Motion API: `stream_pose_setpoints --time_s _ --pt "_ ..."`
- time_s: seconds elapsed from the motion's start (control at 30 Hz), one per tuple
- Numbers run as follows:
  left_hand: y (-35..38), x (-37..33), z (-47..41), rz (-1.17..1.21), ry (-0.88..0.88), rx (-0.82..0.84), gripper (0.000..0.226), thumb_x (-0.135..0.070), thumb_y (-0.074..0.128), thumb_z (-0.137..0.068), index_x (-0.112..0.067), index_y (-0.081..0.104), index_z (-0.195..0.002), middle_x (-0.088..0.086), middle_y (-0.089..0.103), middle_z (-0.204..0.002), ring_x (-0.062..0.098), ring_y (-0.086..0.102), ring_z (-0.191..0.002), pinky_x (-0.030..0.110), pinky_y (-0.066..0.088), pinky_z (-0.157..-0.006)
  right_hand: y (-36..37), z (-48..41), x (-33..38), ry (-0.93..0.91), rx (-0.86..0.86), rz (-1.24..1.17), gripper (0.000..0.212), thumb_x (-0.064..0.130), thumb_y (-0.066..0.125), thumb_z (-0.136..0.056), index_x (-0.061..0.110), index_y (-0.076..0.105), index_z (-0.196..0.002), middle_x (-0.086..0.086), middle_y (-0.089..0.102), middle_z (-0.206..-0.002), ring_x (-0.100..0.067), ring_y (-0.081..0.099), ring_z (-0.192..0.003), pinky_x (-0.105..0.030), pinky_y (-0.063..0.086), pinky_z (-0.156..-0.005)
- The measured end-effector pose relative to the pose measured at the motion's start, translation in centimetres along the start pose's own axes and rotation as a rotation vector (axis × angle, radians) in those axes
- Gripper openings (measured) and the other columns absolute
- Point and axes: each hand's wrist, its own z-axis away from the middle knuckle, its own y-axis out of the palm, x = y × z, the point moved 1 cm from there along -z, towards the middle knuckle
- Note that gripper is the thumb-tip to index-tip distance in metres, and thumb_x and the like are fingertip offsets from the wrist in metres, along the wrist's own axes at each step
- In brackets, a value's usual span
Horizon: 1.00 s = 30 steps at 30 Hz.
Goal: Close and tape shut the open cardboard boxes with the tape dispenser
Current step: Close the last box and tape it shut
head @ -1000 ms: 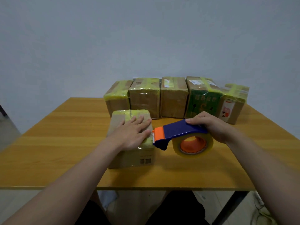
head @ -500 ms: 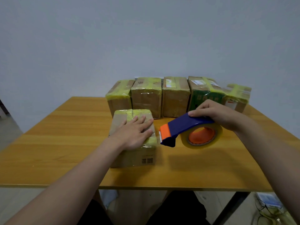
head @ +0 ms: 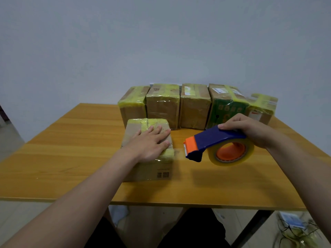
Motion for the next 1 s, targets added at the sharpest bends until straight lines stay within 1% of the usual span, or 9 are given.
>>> stream_pose_setpoints --time_s 0.07,0.1,0.17,0.23,0.3,0.4,0.53,0.67,1.0 --pt "0.0 -0.1 0.0 -0.002 -0.003 -0.004 0.058 -0.06 0.016 -0.108 -0.047 0.003 -0.162 -0.012 -0.005 -0.172 0.016 -0.006 -0.16 0.05 -0.004 -0.129 0.4 0.0 0.9 0.0 0.012 0.029 0.045 0.058 0.071 -0.075 0.013 0.074 -0.067 -0.008 0.067 -0.065 -0.013 0.061 -0.057 -0.027 0.047 -0.065" --pt "0.0 -0.1 0.0 -0.005 -0.005 -0.004 0.058 -0.06 0.016 -0.108 -0.047 0.003 -0.162 -0.011 -0.005 -0.172 0.016 -0.007 -0.16 0.05 -0.005 -0.129 0.5 -0.1 1.5 0.008 0.008 0.06 0.042 0.053 0.068 -0.078 0.012 0.075 -0.069 -0.007 0.067 -0.064 -0.012 0.06 -0.056 -0.028 0.046 -0.066" --pt "0.1 -0.1 0.0 -0.009 -0.007 -0.008 0.058 -0.061 0.016 -0.107 -0.047 0.003 -0.162 -0.011 -0.005 -0.172 0.016 -0.006 -0.159 0.05 -0.005 -0.129 0.9 -0.4 3.1 0.026 0.01 0.16 0.046 0.048 0.072 -0.085 0.003 0.075 -0.074 -0.008 0.065 -0.062 -0.01 0.057 -0.052 -0.028 0.044 -0.063" --pt "0.1 -0.2 -0.1 -0.002 -0.009 -0.013 0.058 -0.061 0.017 -0.107 -0.048 0.003 -0.162 -0.011 -0.005 -0.172 0.016 -0.006 -0.159 0.05 -0.005 -0.129 1.6 -1.0 4.9 0.052 0.012 0.298 0.048 0.043 0.072 -0.09 0.003 0.069 -0.065 -0.004 0.054 -0.053 -0.01 0.046 -0.045 -0.028 0.038 -0.057" --pt "0.2 -0.2 -0.1 0.006 -0.009 -0.018 0.058 -0.061 0.018 -0.107 -0.047 0.004 -0.162 -0.011 -0.005 -0.172 0.016 -0.006 -0.159 0.051 -0.004 -0.129 3.0 -2.0 6.9 0.08 0.013 0.448 0.048 0.047 0.072 -0.088 0.008 0.063 -0.06 -0.003 0.046 -0.052 -0.015 0.041 -0.047 -0.031 0.035 -0.055" --pt "0.3 -0.1 -0.2 -0.001 -0.003 -0.023 0.059 -0.06 0.018 -0.108 -0.046 0.004 -0.163 -0.01 -0.004 -0.173 0.018 -0.006 -0.16 0.053 -0.003 -0.129 5.1 -3.3 8.8 0.115 0.01 0.577 0.046 0.05 0.073 -0.081 0.011 0.061 -0.059 -0.002 0.045 -0.052 -0.02 0.041 -0.055 -0.036 0.036 -0.057" --pt "0.5 0.1 -0.4 0.002 0.003 -0.027 0.059 -0.06 0.019 -0.108 -0.046 0.004 -0.163 -0.009 -0.003 -0.173 0.019 -0.005 -0.16 0.053 -0.002 -0.128 5.6 -3.7 9.9 0.173 -0.015 0.608 0.042 0.045 0.074 -0.08 0.014 0.058 -0.056 0.002 0.043 -0.049 -0.02 0.041 -0.055 -0.036 0.036 -0.058" --pt "0.5 0.0 -0.4 -0.001 0.001 -0.023 0.059 -0.06 0.018 -0.108 -0.045 0.005 -0.163 -0.008 -0.003 -0.173 0.02 -0.005 -0.16 0.054 -0.002 -0.128 6.0 -3.6 10.0 0.2 -0.024 0.604 0.039 0.045 0.074 -0.077 0.014 0.059 -0.058 -0.001 0.046 -0.055 -0.02 0.042 -0.058 -0.037 0.037 -0.059" --pt "0.1 -0.3 -0.1 -0.004 -0.005 -0.02 0.058 -0.057 0.018 -0.109 -0.043 0.005 -0.163 -0.007 -0.003 -0.173 0.02 -0.005 -0.16 0.055 -0.001 -0.128 7.3 -3.4 11.8 0.136 -0.055 0.783 0.038 0.044 0.073 -0.073 0.016 0.055 -0.053 0.002 0.044 -0.047 -0.022 0.041 -0.051 -0.034 0.036 -0.056"
